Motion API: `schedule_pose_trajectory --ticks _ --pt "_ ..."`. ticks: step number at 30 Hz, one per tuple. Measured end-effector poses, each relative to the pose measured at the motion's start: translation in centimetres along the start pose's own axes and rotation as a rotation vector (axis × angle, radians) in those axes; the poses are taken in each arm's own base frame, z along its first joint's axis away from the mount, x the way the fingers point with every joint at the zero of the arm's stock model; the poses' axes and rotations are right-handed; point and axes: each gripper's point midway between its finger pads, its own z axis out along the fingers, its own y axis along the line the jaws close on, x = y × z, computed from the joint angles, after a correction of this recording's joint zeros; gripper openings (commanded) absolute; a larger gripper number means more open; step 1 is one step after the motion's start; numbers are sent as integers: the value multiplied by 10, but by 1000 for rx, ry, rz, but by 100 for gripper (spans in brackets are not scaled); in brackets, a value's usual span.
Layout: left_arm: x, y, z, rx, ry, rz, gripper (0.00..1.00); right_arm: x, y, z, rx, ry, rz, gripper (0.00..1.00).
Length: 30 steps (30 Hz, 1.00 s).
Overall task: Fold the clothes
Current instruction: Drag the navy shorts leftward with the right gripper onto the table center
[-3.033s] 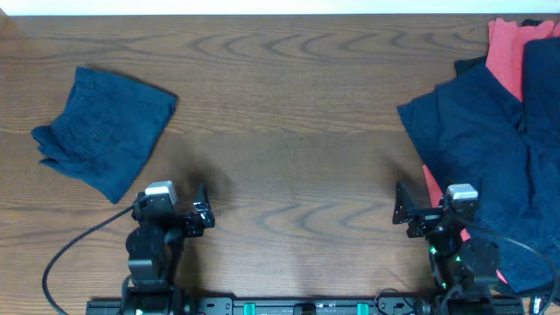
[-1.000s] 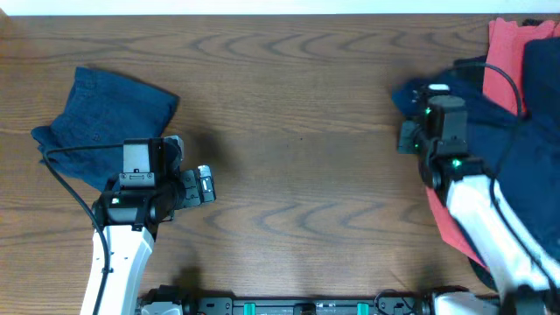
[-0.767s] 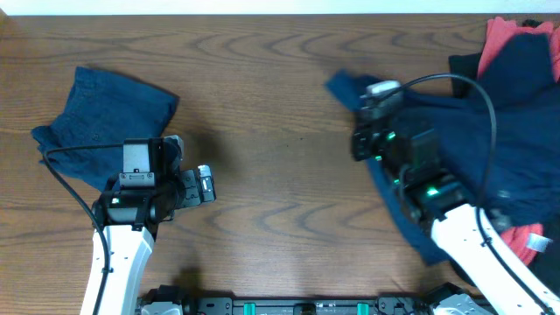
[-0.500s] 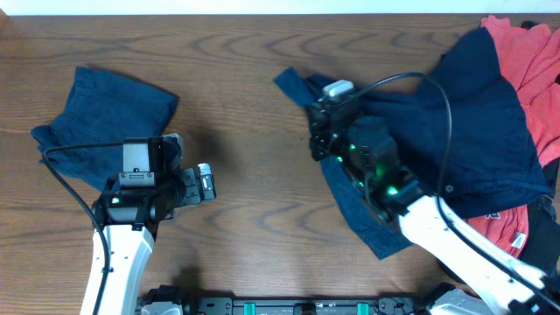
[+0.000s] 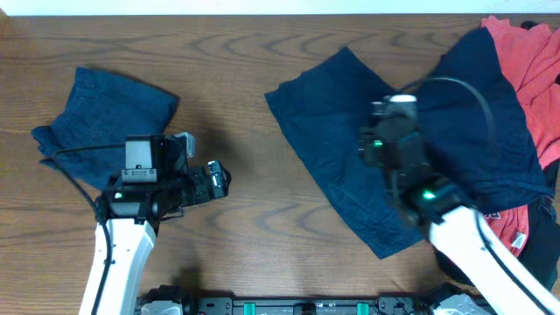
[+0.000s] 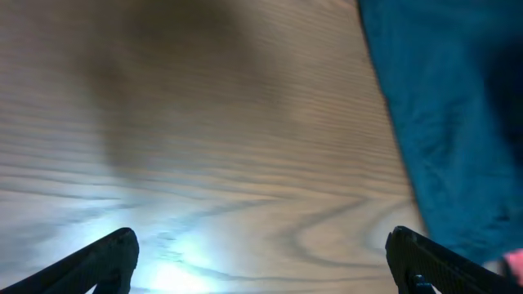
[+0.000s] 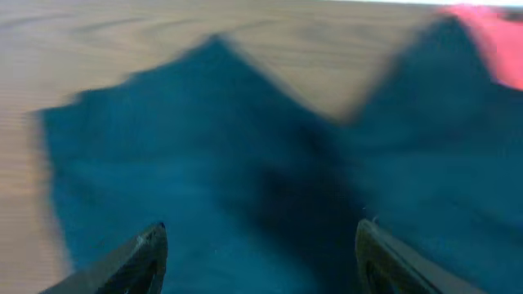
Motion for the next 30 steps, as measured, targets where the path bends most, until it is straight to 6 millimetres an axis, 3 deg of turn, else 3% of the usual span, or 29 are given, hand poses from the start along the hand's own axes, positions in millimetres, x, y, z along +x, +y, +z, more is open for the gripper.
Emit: schedule_pose_trajectory --ticks 4,6,11,17,21,27,29,30 --pt "14 -20 20 67 96 -38 98 10 -65 -15 176 56 67 78" --pt "26 -31 34 84 157 -58 98 17 -87 -21 239 84 90 79" --pt "55 -64 71 112 291 -86 98 29 -121 -30 334 132 138 81" --pt "94 -124 121 181 377 -71 98 36 -141 -35 388 160 173 83" --pt "119 -165 150 264 400 -58 98 38 -144 -37 395 169 177 83" --pt "141 -218 172 398 420 -110 98 36 -145 -42 391 156 183 83" --pt "142 -230 177 437 417 -135 86 35 -145 -44 390 148 186 83" --pt "143 -234 180 451 417 -146 69 34 -145 -45 390 144 187 84"
